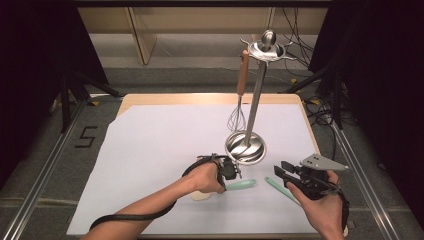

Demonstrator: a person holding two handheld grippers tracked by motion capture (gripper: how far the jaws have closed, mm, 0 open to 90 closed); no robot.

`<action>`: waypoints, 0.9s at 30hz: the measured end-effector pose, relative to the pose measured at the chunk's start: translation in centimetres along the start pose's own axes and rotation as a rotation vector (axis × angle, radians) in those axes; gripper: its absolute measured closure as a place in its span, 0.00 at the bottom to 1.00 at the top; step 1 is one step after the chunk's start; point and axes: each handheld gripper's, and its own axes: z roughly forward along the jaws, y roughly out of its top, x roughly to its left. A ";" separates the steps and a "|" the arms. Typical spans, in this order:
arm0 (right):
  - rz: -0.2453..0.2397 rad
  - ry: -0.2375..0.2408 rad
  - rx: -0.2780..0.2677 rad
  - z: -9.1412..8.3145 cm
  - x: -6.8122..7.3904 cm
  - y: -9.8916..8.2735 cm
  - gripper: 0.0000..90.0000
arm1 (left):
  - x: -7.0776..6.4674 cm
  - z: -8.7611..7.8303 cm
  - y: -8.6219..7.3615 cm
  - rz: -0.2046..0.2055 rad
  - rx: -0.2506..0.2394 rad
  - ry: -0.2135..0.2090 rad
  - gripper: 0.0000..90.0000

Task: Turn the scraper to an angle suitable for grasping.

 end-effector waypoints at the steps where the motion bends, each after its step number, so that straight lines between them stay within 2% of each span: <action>1: 0.001 0.000 0.000 0.0 0.0 0.0 0.73 | 0.1 -0.2 -0.1 -0.003 -0.007 -0.001 0.89; 2: -0.026 -0.005 -0.003 0.0 -0.2 0.1 0.73 | 0.0 -0.4 -0.2 -0.016 -0.030 -0.001 0.89; 4: -0.044 -0.012 -0.007 0.0 -0.3 0.1 0.73 | 0.1 -0.6 -0.4 -0.024 -0.049 -0.003 0.89; 5: -0.044 -0.012 -0.007 0.0 -0.3 0.1 0.73 | 0.1 -0.9 -0.5 -0.026 -0.059 -0.005 0.89; 6: -0.042 -0.015 -0.009 0.0 -0.3 0.1 0.73 | 0.2 -1.5 -0.7 -0.043 -0.107 0.002 0.89; 7: -0.042 -0.015 -0.009 0.0 -0.3 0.1 0.73 | 0.2 -1.5 -0.7 -0.043 -0.107 0.002 0.89; 8: -0.038 -0.017 -0.011 0.0 -0.2 0.1 0.73 | 0.2 -2.1 -1.0 -0.064 -0.160 0.017 0.89; 9: -0.038 -0.017 -0.011 0.0 -0.2 0.1 0.73 | 0.2 -2.1 -1.0 -0.064 -0.160 0.017 0.89; 10: -0.032 -0.019 -0.011 0.0 -0.1 0.1 0.73 | 0.0 -2.7 -1.3 -0.101 -0.230 0.034 0.89; 11: -0.032 -0.019 -0.011 0.0 -0.1 0.1 0.73 | 0.0 -2.7 -1.3 -0.101 -0.230 0.034 0.89; 12: 0.011 -0.015 -0.007 0.0 0.2 0.1 0.72 | -0.1 -2.9 -1.4 -0.113 -0.263 0.046 0.89; 13: -0.001 -0.008 -0.020 0.1 0.2 0.1 0.72 | -0.3 -3.2 -1.8 -0.132 -0.321 0.068 0.89; 14: -0.005 -0.005 -0.023 0.1 0.2 0.2 0.72 | -0.5 -3.4 -1.9 -0.150 -0.358 0.074 0.89; 15: -0.005 -0.005 -0.023 0.1 0.2 0.2 0.72 | -0.5 -3.4 -1.9 -0.150 -0.358 0.074 0.89; 16: -0.010 -0.003 -0.031 0.1 0.2 0.2 0.71 | -0.6 -3.6 -2.0 -0.159 -0.391 0.069 0.89; 17: 0.029 0.006 -0.033 0.1 0.6 0.3 0.71 | -0.6 -3.8 -2.1 -0.162 -0.408 0.070 0.89; 18: -0.002 -0.005 -0.038 0.1 0.5 0.4 0.71 | -0.7 -4.2 -2.3 -0.175 -0.453 0.072 0.89; 19: -0.002 -0.005 -0.038 0.1 0.5 0.4 0.71 | -0.7 -4.2 -2.3 -0.175 -0.453 0.072 0.89; 20: 0.008 0.016 -0.059 0.3 0.9 0.5 0.71 | -0.7 -4.6 -2.5 -0.183 -0.489 0.070 0.89; 22: 0.023 0.032 -0.054 0.3 1.3 0.6 0.70 | -1.0 -4.9 -2.6 -0.206 -0.533 0.076 0.89; 23: 0.023 0.032 -0.054 0.3 1.3 0.6 0.70 | -1.0 -4.9 -2.6 -0.206 -0.533 0.076 0.89; 24: 0.008 0.037 -0.051 0.5 1.6 0.8 0.70 | -1.2 -5.1 -2.6 -0.225 -0.568 0.077 0.89; 27: 0.036 0.042 -0.037 0.7 2.2 0.8 0.69 | -1.2 -5.4 -2.7 -0.219 -0.577 0.089 0.89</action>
